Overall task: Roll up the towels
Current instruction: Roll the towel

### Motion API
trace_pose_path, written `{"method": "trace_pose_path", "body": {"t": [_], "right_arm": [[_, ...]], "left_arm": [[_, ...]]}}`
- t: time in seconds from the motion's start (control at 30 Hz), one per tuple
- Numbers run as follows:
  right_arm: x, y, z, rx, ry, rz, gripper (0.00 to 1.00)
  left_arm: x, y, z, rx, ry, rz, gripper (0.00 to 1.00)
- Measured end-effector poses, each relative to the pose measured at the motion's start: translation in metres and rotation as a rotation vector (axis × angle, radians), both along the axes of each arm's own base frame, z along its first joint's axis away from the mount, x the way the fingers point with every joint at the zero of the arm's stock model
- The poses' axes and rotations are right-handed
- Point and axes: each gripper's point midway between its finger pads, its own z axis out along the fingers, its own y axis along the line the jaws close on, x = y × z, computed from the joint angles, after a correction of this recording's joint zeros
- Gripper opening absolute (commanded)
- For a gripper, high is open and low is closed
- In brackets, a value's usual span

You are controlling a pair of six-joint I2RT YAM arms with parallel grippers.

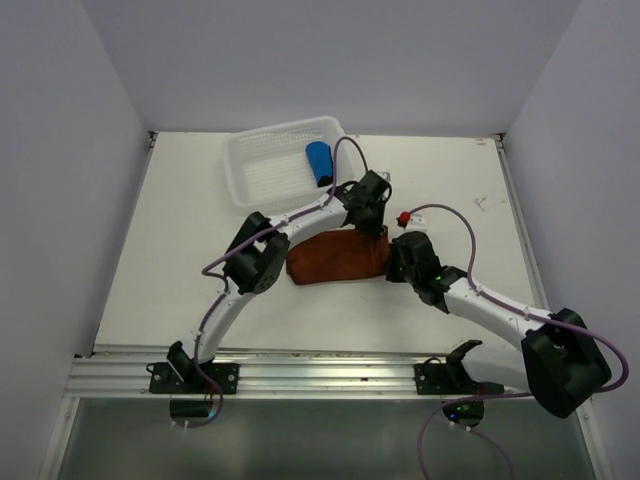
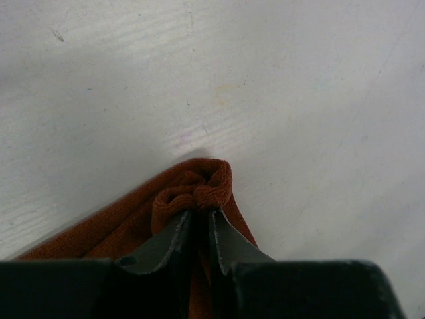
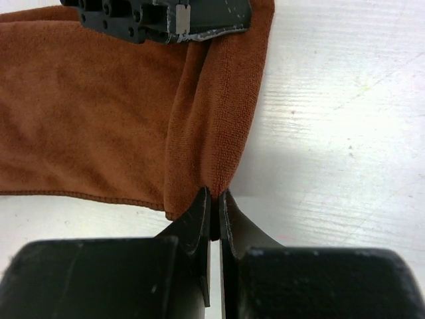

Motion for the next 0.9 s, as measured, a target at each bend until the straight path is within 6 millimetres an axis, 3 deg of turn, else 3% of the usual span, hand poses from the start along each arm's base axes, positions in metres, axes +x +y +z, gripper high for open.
{"method": "trace_pose_path", "body": {"t": [0.17, 0.37, 0.73, 0.9], "right_arm": [[-0.006, -0.001, -0.001, -0.057, -0.016, 0.007, 0.0], [-0.015, 0.0, -0.005, -0.119, -0.016, 0.027, 0.0], [-0.023, 0.005, -0.01, -0.267, -0.056, 0.077, 0.0], [-0.026, 0.01, -0.006, -0.351, -0.089, 0.106, 0.0]], "left_arm": [[-0.004, -0.001, 0.0, -0.028, 0.01, 0.015, 0.11], [-0.012, 0.012, 0.002, -0.102, 0.028, 0.037, 0.0], [-0.014, 0.014, 0.007, -0.193, 0.006, 0.008, 0.0], [-0.016, 0.027, 0.014, -0.255, -0.004, 0.008, 0.0]]}}
